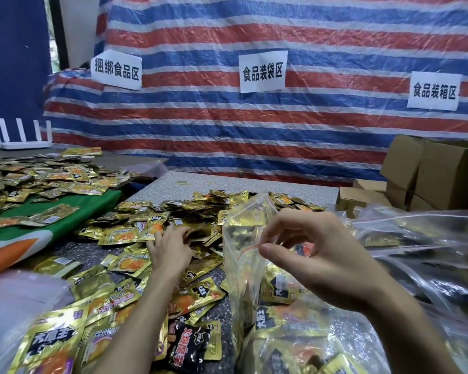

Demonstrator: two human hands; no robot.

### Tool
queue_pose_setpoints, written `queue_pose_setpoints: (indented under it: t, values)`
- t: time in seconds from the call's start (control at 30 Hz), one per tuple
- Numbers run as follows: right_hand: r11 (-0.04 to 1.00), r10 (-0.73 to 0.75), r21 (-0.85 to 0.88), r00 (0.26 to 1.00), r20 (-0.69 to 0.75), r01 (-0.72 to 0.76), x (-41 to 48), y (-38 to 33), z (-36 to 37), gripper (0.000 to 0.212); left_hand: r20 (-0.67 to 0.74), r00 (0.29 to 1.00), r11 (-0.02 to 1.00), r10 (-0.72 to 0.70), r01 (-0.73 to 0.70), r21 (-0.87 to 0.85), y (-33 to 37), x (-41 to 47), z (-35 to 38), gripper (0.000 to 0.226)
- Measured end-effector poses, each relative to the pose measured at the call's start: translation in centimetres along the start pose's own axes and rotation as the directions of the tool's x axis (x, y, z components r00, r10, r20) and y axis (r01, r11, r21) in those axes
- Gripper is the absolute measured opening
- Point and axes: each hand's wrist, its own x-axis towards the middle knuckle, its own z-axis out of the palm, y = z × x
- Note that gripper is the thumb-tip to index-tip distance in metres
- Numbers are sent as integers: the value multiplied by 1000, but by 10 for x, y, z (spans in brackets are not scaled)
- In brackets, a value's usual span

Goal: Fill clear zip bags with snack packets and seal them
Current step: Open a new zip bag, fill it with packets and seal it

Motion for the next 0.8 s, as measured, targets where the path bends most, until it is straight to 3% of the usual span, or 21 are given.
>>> queue_pose_setpoints:
  t: [0.07,0.17,0.27,0.33,0.53,0.6,0.73,0.8]
  values:
    - [1000,-1,-6,1000,0,1,0,0,0,7,77,995,948,-56,78,-310,8,4,-30,18]
    - [1000,-3,-6,1000,-4,3,0,-2,1,6,179,984,634,-17,149,-759,28,0,-83,8]
    - [1000,-9,-15,1000,-4,9,1,-3,1,6,82,997,310,8,75,-948,49,-17,-132,11]
    - [1000,-13,-14,1000,-9,13,0,-3,0,6,42,997,204,59,29,-978,58,-33,-159,14]
    - [999,-37,-3,999,-18,37,0,-6,2,6,-12,975,176,224,-53,-983,80,-80,-209,36]
    - [998,-63,13,998,-15,63,1,-7,3,6,16,969,240,248,-45,-970,89,-88,-206,36]
    - [988,-152,34,987,-49,154,0,-10,5,7,62,939,391,337,-80,-917,107,-96,-181,13]
    - [985,-166,24,982,-87,169,1,-9,6,7,61,953,517,297,-107,-849,110,-94,-168,15]
